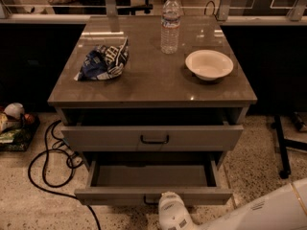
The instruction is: Close middle drawer
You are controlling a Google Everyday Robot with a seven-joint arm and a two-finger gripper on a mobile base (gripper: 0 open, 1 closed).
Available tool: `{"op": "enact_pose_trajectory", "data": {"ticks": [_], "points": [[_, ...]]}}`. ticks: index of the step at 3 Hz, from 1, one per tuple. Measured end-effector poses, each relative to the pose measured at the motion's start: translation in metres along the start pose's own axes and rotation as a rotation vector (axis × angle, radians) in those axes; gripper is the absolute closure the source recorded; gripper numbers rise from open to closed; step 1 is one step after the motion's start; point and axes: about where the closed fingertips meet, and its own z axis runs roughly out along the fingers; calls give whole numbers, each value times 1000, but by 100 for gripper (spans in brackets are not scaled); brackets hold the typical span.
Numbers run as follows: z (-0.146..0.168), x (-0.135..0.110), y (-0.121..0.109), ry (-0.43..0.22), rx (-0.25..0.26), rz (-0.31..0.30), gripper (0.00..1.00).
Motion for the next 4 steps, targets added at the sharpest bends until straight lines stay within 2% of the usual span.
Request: {"op": "enact_pose_trajectory", "data": {"ticks": [1,4], "points": [[7,2,0,29,16,9,100],[14,1,-13,34,40,3,100]]}}
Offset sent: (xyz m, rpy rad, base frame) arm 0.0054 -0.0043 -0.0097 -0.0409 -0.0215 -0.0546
